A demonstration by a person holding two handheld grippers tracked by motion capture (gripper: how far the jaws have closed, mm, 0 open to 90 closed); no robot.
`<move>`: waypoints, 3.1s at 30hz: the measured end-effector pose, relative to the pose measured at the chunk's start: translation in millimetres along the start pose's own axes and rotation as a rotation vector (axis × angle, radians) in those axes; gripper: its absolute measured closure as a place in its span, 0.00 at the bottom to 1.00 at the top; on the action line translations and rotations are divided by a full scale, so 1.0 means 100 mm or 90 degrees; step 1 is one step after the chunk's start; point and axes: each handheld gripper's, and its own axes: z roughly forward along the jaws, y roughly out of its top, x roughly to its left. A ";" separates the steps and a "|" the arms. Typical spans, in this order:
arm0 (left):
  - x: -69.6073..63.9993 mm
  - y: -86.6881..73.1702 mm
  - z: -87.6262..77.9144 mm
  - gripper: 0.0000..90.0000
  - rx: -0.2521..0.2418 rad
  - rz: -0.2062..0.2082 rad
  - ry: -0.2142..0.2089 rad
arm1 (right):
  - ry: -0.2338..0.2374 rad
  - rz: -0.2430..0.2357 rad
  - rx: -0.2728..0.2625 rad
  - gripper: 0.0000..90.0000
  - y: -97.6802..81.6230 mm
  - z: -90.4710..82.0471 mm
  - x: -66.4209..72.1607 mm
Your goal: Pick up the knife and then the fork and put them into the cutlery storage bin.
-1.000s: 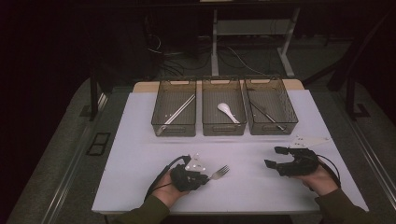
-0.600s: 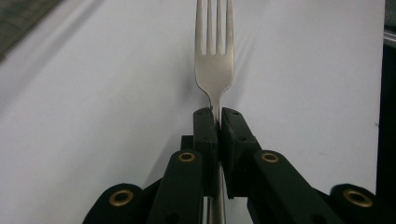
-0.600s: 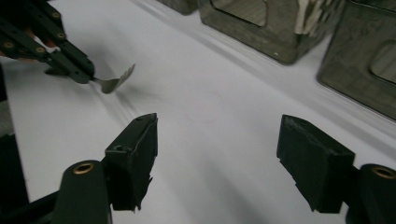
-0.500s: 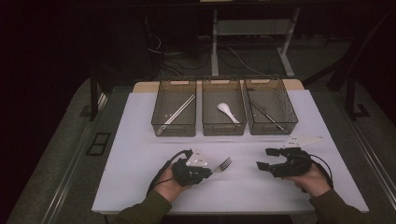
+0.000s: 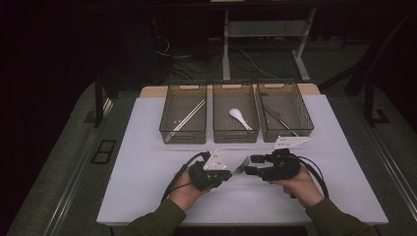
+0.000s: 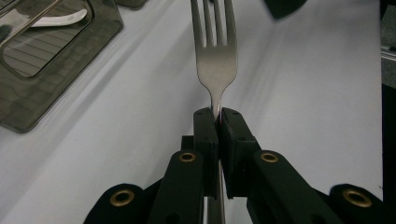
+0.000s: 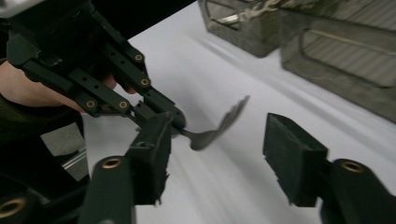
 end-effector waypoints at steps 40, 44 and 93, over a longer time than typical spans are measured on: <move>0.08 -0.15 -0.23 0.55 -0.130 -0.073 -0.046 | -0.036 0.052 -0.081 0.97 0.22 0.00 -0.16; 0.11 -0.29 -0.32 0.48 -0.131 -0.081 -0.049 | -0.050 0.057 -0.089 0.97 0.25 -0.11 -0.25; 0.26 -0.90 -0.61 0.00 -0.118 -0.136 0.029 | -0.284 0.123 -0.196 0.97 0.85 -1.55 -1.39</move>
